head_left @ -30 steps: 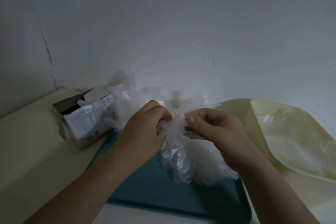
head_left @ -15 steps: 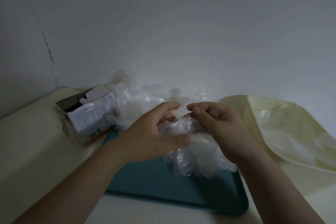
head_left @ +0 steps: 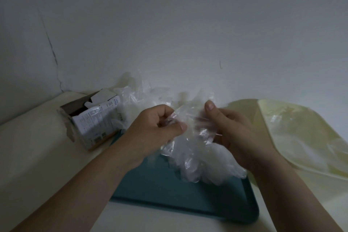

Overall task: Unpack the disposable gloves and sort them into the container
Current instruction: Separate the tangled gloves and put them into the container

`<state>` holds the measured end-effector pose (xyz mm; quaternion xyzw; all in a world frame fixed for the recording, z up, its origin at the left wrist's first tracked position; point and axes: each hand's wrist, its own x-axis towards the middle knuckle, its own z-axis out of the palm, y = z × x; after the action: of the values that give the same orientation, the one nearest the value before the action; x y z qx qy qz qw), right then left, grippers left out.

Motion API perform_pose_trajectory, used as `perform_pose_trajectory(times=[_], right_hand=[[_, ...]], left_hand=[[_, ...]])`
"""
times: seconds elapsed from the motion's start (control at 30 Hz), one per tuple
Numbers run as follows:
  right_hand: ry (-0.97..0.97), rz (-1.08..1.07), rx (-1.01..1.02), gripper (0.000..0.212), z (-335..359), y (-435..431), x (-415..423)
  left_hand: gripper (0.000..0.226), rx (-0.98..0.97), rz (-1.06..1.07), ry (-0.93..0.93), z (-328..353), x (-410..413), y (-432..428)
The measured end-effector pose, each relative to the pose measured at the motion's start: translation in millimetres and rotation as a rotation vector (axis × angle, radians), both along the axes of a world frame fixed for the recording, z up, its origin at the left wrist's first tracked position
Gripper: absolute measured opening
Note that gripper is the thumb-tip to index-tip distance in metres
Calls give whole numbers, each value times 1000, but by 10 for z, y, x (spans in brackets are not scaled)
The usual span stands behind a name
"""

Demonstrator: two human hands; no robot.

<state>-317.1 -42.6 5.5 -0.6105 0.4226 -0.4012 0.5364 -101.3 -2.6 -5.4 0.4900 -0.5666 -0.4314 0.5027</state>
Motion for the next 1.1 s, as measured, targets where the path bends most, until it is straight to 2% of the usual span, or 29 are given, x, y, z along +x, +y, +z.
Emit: perform_pose_trajectory(times=[0.17,0.2,0.27,0.3,0.37,0.57,0.67,0.77,0.87,0.93,1.03,1.1], right_hand=[[-10,64,-101,39,-3,61,67],[-28,76,-116,34,-16,60,79],[-67,117,-118,24,-41,54,99],[-77,145,-114,20,-46,57,110],[-73,169,-105,14,-60,53,114],[15,205,-98,24,-120,-22,23],[49,211,-76,24,-100,-41,-23],[83,162,-66,26,-99,-82,-67],[98,141,-67,23,-101,-92,-92],[71,144,-42,12,-70,-69,-81],[53,186,-14,26,-67,-60,-62],[79,153,-37,21,-81,-74,-60]], left_hand=[[32,-50,20,-224,-41,-11,9],[31,-26,-32,-191,-39,-7,13],[41,80,-151,21,-17,-12,31],[51,139,-169,129,4,-15,39],[56,193,-160,270,45,-8,54],[48,209,-156,327,63,84,27],[30,207,-127,275,60,133,-9],[14,177,-74,308,60,188,-50],[13,163,-52,304,32,239,-81],[13,168,-89,287,23,223,-71],[6,163,-122,294,5,153,-53],[2,142,-97,291,-1,138,-53]])
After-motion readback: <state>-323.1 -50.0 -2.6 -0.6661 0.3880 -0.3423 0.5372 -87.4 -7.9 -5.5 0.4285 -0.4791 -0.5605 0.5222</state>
